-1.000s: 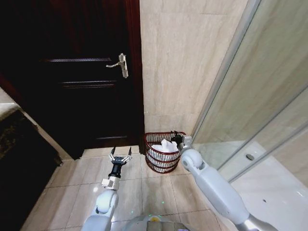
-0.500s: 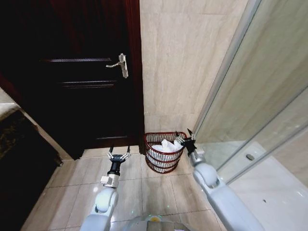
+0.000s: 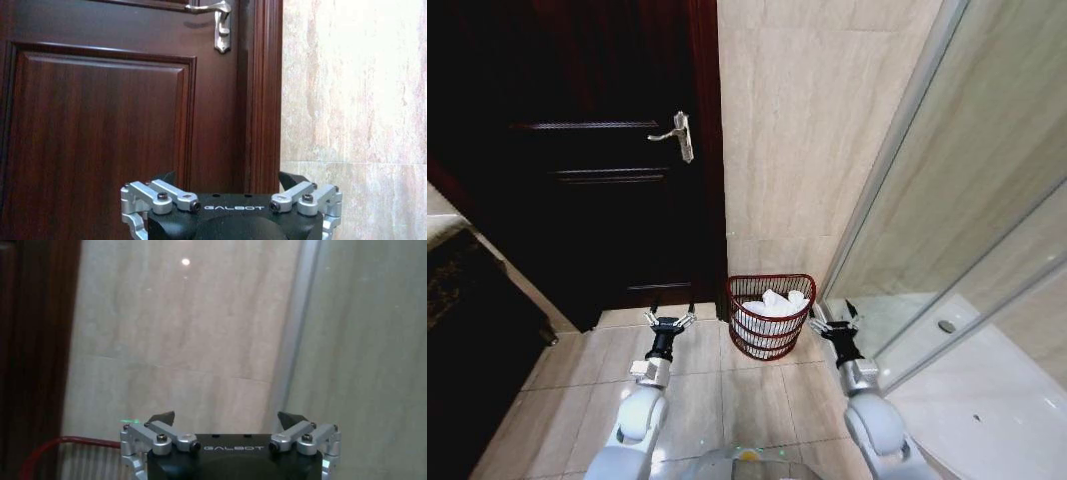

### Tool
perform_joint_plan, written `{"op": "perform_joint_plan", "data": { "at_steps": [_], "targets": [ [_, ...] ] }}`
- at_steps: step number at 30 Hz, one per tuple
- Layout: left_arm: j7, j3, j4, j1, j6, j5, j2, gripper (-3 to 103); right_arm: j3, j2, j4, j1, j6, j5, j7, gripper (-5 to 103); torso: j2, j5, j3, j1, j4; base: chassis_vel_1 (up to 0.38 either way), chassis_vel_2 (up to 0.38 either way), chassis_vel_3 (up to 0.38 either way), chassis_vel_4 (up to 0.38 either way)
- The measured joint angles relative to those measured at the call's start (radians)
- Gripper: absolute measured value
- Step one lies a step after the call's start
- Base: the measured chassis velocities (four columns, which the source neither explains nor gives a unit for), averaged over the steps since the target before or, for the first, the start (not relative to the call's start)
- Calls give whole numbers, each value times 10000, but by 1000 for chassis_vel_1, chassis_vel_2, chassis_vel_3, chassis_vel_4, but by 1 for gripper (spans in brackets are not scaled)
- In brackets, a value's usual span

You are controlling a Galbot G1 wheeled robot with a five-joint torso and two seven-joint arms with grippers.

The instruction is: Discard the used towel into the hamper.

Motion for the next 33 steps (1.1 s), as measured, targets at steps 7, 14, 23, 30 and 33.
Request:
{"op": "perform_joint_plan", "data": {
  "at_steps": [7, 14, 23, 30, 33],
  "targets": [
    [18, -47, -351, 380, 236, 46, 102, 100, 679, 324, 436, -1031, 390, 309, -551, 100, 0, 0, 0, -1, 1, 0, 0, 0, 0],
    [19, -17, -549, 433, 359, 171, 69, 100, 780, 278, 642, -1150, 340, 481, -637, 100, 0, 2, 0, 0, 1, 0, 0, 0, 0],
    [41, -13, -610, 603, 337, 267, -28, 100, 682, 288, 675, -1189, 350, 466, -484, 100, 0, 1, 1, 1, 1, 0, 0, 0, 0],
    [47, -31, -604, 642, 284, 263, -17, 100, 575, 376, 744, -1342, 444, 394, -532, 100, 0, 1, 1, 1, 1, 0, 0, 0, 0],
    [51, -32, -608, 643, 279, 259, -3, 100, 537, 427, 790, -1441, 479, 345, -558, 100, -1, 1, 1, 2, 1, 0, 0, 0, 0]
  ]
}}
